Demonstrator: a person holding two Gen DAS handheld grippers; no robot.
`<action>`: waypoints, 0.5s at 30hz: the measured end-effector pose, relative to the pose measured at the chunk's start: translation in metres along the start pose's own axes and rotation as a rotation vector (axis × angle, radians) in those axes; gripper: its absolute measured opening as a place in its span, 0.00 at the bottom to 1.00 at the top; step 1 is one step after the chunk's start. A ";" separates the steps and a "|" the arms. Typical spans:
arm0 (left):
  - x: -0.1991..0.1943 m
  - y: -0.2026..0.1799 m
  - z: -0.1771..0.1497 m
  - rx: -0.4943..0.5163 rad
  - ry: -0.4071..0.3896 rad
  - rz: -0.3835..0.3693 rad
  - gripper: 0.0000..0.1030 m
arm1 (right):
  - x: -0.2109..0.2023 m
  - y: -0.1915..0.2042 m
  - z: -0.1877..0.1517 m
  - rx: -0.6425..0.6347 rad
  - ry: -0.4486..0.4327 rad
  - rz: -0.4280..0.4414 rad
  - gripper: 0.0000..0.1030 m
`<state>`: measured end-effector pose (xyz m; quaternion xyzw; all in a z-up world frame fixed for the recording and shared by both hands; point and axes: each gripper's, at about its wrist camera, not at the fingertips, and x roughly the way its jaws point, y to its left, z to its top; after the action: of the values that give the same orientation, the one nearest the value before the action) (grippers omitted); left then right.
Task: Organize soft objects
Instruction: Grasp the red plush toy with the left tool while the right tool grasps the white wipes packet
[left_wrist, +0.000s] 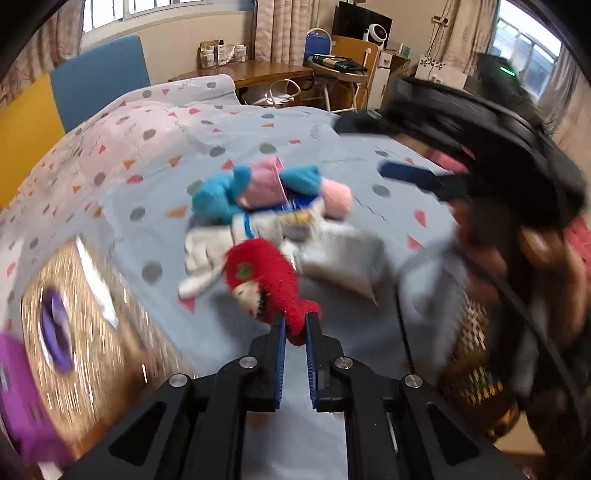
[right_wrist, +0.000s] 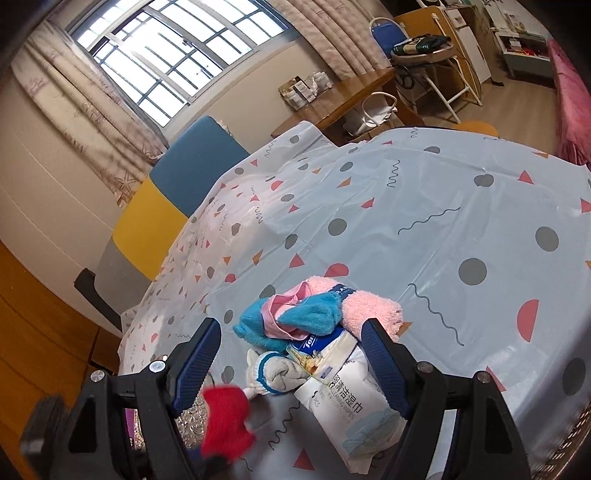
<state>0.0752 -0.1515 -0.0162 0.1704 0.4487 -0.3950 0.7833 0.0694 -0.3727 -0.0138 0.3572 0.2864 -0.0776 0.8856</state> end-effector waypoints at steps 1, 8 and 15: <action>-0.004 -0.001 -0.013 -0.017 0.010 -0.004 0.10 | 0.001 0.001 0.000 -0.005 0.002 -0.002 0.78; -0.007 0.022 -0.074 -0.177 0.086 0.010 0.12 | 0.004 0.005 -0.002 -0.026 0.014 -0.031 0.78; -0.022 0.042 -0.099 -0.339 0.032 -0.020 0.59 | 0.011 0.009 -0.005 -0.062 0.065 -0.070 0.78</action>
<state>0.0454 -0.0535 -0.0549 0.0374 0.5229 -0.3184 0.7898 0.0790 -0.3624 -0.0177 0.3219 0.3297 -0.0878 0.8832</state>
